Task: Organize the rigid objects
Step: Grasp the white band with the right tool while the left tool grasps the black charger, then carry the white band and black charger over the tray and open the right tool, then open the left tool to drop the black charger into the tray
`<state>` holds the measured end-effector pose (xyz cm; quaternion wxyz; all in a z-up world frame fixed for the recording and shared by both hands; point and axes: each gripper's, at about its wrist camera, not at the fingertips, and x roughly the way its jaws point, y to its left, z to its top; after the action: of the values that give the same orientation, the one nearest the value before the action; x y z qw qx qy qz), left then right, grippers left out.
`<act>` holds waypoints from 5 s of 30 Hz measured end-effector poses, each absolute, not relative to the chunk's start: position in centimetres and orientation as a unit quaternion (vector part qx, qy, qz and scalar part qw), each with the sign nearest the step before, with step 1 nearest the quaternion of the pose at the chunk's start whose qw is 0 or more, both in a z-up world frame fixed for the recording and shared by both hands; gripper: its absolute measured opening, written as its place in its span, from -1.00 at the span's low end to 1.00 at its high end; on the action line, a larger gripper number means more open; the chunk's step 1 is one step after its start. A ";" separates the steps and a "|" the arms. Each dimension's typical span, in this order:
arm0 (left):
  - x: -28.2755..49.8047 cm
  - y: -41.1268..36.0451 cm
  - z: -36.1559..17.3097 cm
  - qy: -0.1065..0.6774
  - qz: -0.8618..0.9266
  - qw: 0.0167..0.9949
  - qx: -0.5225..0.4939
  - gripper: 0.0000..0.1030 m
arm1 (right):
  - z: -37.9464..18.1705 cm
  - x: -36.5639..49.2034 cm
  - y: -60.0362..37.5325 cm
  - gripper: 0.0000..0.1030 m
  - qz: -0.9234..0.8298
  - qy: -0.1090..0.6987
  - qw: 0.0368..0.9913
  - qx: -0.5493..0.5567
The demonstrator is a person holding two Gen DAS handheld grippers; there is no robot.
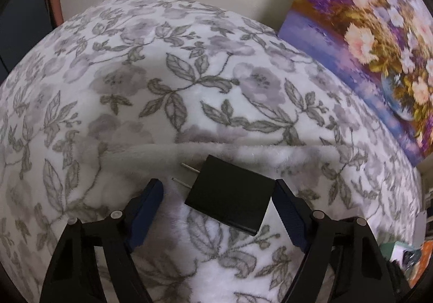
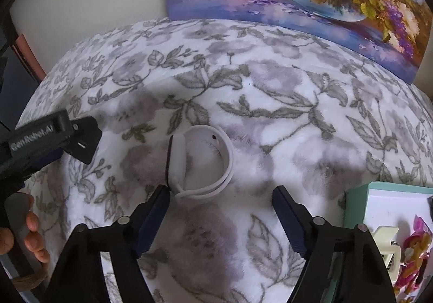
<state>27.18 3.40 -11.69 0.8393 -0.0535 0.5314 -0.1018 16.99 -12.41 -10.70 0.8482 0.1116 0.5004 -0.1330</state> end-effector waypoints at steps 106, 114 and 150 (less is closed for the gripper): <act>-2.7 -14.0 -4.5 0.527 -0.339 0.762 0.164 0.20 | -3.7 -11.5 -25.9 -0.02 -0.297 0.483 0.772 0.285; -3.3 -15.2 -5.8 0.525 -0.350 0.753 0.187 0.21 | -5.5 -10.8 -26.0 -0.01 -0.293 0.516 0.757 0.273; -2.8 -9.8 -5.9 0.555 -0.320 0.757 0.127 0.57 | -4.8 -11.6 -24.6 0.84 -0.316 0.484 0.773 0.261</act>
<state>-2.81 -9.80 -5.89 0.7574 0.1269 0.5551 -0.3197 -11.64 -24.60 -4.85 0.7727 0.2611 0.4843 -0.3165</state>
